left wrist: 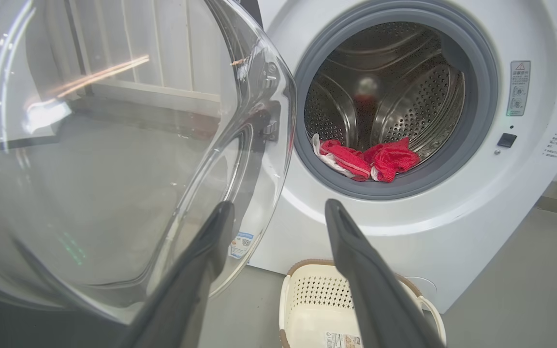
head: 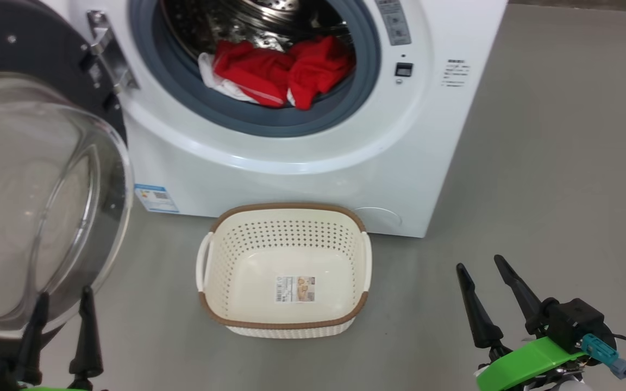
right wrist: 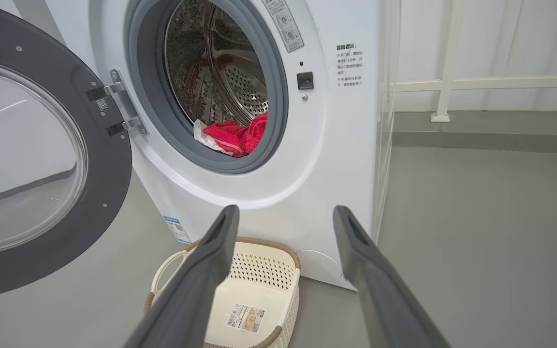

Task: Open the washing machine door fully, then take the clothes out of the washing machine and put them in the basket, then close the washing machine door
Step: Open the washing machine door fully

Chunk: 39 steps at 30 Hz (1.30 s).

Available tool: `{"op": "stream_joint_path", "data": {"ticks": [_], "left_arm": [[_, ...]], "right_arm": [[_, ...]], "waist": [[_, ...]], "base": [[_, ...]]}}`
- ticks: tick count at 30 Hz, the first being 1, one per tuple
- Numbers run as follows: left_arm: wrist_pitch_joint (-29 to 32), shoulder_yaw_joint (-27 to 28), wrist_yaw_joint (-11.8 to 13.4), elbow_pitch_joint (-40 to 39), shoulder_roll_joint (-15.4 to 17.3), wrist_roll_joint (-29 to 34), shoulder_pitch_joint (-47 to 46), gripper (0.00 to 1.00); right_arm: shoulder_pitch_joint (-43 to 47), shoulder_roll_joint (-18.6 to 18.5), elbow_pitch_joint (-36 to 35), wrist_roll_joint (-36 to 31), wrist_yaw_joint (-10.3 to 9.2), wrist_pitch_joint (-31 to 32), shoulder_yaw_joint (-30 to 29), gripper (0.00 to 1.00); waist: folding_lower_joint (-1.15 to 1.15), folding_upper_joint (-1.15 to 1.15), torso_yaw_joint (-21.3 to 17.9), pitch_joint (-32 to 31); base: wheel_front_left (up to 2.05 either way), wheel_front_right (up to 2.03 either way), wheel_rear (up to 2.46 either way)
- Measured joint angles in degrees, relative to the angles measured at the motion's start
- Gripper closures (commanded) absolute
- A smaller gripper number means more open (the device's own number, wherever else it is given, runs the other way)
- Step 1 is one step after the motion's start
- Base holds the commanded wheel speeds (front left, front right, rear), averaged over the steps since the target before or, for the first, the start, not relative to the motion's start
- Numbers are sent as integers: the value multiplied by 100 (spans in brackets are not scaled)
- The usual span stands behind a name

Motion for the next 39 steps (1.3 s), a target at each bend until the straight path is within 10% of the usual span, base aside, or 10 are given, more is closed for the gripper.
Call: {"op": "stream_joint_path", "data": {"ticks": [39], "left_arm": [[0, -1157, 0, -714, 254, -439, 364, 0]], "right_arm": [[257, 23, -344, 33, 0, -14, -548, 0]], "waist": [[0, 0, -1227, 137]], "base": [[0, 0, 0]]}}
